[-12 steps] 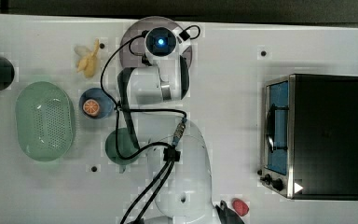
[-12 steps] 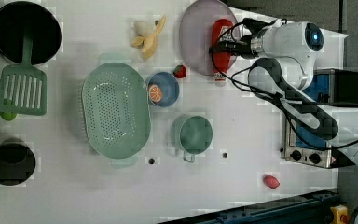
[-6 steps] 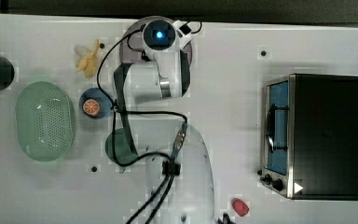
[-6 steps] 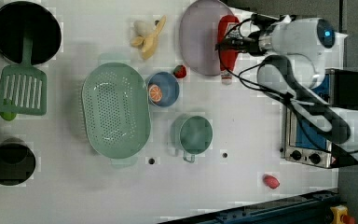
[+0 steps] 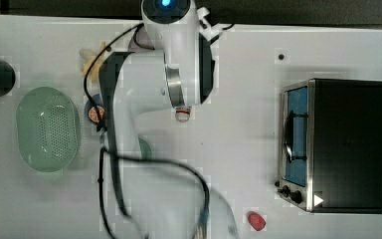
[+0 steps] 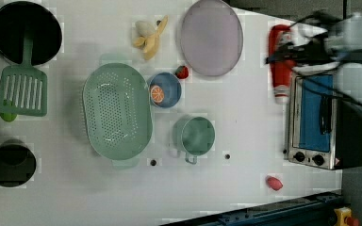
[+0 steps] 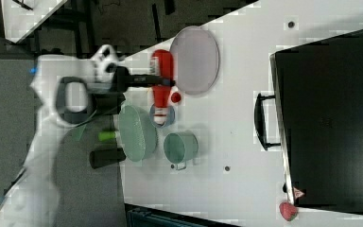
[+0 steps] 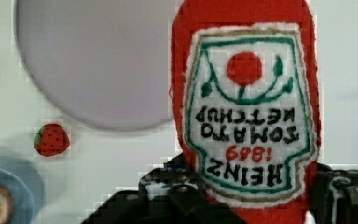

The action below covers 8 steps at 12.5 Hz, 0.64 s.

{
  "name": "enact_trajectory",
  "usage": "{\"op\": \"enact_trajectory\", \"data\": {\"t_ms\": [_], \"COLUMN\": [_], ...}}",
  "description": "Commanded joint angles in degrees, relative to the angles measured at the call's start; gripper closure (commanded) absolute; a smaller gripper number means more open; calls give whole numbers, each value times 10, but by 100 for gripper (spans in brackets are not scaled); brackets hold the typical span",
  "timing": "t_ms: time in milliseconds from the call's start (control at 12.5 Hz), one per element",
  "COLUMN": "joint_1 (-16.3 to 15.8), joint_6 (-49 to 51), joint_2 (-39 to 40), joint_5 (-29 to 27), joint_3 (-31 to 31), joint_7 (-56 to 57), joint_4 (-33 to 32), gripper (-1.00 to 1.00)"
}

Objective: Pick ketchup from plate and place it on table.

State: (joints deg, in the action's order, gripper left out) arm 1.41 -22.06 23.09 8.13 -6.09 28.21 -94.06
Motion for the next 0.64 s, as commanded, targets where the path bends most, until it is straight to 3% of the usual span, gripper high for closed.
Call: {"op": "enact_trajectory", "data": {"t_ms": [80, 400, 640], "joint_1": [22, 34, 42], "joint_6": [32, 6, -93], "joint_2": [-63, -151, -194], "joint_5": [-10, -11, -32], "joint_3": [4, 8, 19], "joint_7": [-128, -173, -173], "joint_4": [-33, -159, -264], "gripper": [-20, -20, -20]}}
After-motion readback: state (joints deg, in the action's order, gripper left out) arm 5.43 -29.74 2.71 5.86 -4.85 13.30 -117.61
